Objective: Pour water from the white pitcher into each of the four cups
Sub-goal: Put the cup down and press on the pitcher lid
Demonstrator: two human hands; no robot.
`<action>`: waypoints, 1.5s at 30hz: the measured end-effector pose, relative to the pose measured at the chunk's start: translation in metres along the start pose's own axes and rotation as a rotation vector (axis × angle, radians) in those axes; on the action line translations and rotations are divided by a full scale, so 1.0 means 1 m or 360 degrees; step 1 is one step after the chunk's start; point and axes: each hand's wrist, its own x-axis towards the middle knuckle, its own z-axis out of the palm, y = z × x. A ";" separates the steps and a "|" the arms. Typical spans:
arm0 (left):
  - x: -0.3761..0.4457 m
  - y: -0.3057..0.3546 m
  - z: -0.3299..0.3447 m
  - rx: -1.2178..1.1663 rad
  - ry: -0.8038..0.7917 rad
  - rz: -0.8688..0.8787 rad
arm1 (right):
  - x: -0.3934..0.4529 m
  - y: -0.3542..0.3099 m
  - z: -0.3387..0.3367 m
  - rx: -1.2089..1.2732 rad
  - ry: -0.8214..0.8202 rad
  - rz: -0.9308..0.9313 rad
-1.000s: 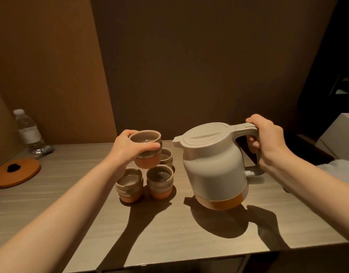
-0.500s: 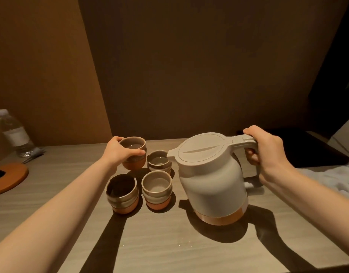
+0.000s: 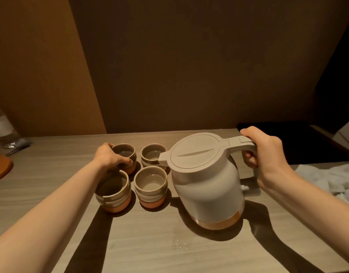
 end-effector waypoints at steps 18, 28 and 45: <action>-0.054 0.024 -0.012 -0.0278 0.0356 0.0522 | -0.019 -0.009 -0.005 0.0115 0.0052 -0.0009; -0.172 0.041 0.033 -0.0901 -0.0118 0.0682 | -0.026 -0.015 -0.014 0.0228 0.0111 -0.0011; -0.183 0.092 0.074 -0.0842 -0.0325 0.0790 | 0.021 0.010 0.004 0.0295 0.0234 0.0007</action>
